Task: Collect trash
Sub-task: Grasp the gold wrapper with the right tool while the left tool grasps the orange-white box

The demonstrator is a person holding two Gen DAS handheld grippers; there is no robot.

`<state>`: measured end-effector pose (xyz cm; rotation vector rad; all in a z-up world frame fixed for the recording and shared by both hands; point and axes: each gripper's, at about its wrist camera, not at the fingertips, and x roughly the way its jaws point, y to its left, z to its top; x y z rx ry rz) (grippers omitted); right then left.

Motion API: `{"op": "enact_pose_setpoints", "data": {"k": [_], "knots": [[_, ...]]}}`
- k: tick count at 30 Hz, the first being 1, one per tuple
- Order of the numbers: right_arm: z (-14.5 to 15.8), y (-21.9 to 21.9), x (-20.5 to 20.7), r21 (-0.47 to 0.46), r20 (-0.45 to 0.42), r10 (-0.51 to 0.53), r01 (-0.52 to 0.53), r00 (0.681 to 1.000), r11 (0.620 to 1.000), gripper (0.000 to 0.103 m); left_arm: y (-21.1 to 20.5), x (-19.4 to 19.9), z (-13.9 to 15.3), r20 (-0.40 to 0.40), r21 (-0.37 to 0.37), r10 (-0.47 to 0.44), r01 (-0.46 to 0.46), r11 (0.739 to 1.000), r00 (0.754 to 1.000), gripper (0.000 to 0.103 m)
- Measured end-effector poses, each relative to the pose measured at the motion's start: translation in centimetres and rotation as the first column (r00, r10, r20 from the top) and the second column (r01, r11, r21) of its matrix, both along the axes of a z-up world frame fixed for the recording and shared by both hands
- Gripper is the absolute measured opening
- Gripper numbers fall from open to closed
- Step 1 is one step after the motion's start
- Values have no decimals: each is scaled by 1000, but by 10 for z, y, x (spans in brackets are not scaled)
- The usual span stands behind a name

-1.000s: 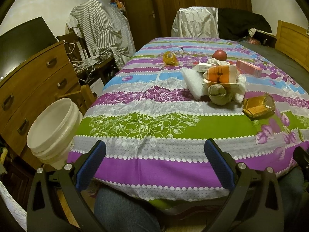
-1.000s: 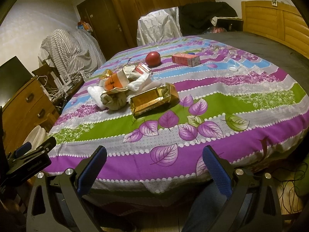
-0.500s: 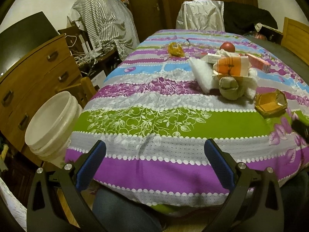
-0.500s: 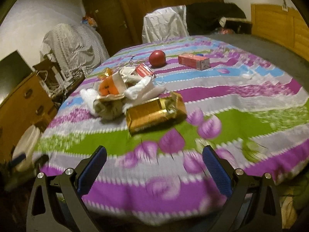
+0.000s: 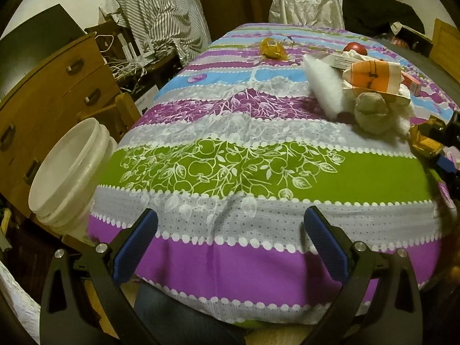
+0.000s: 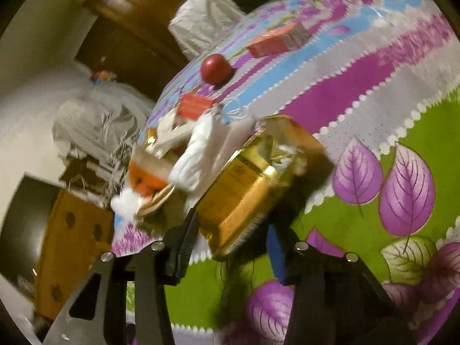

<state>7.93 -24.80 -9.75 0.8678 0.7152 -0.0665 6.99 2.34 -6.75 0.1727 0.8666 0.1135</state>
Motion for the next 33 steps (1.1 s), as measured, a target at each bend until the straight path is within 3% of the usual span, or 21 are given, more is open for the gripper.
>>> {"op": "enact_pose_setpoints", "data": {"k": [3,5,7,11,13,14,16,18,19,20,22,23,24,27,30,32,33], "knots": [[-2,2,17,-18,-3,0,0,1000,1000,44,-2,1,0,8,6,0,0,1000,1000,98],[-5,-7,20,24,-4,1,-1,1000,1000,23,-5,4,2,9,14,-8,7,1000,1000,98],[-9,-16,23,50,5,7,-8,1000,999,10,-6,5,7,31,20,-19,18,1000,999,98],[-3,-23,13,13,47,49,-50,998,999,10,-15,13,27,85,0,-108,109,994,990,98],[4,-27,2,-15,66,71,-70,995,997,10,-24,23,40,91,-47,-204,209,977,975,98],[8,-28,-4,-31,73,75,-73,994,997,10,-34,31,48,96,-55,-283,289,956,954,98],[14,-30,-23,-46,91,81,-77,993,996,10,-51,45,63,113,-66,-423,432,900,899,98],[20,-32,-35,-53,108,93,-87,990,995,10,-72,65,76,101,-83,-569,577,812,816,98],[20,-34,-41,-55,112,99,-94,989,994,10,-85,75,83,111,-59,-652,660,749,750,98],[21,-34,-46,-52,115,105,-99,988,994,10,-93,79,85,119,-30,-697,704,709,707,98],[19,-36,-54,-17,117,120,-118,986,993,10,-109,91,85,104,31,-795,797,604,598,97],[18,-37,-59,-6,117,126,-126,985,992,10,-115,100,83,70,33,-847,848,530,527,95],[17,-37,-60,3,115,130,-132,985,991,10,-120,108,80,38,38,-881,880,473,472,90],[9,-38,-62,37,106,146,-151,984,988,10,-131,132,69,-36,37,-922,923,384,385,78],[4,-38,-58,53,98,156,-162,983,985,10,-135,154,56,-88,-12,-937,940,340,338,69],[1,-36,-57,56,94,163,-168,982,984,10,-138,157,48,-118,-43,-948,952,302,296,59],[1,-35,-56,55,95,166,-172,982,984,10,-138,155,46,-123,-40,-950,955,295,289,48]]}}
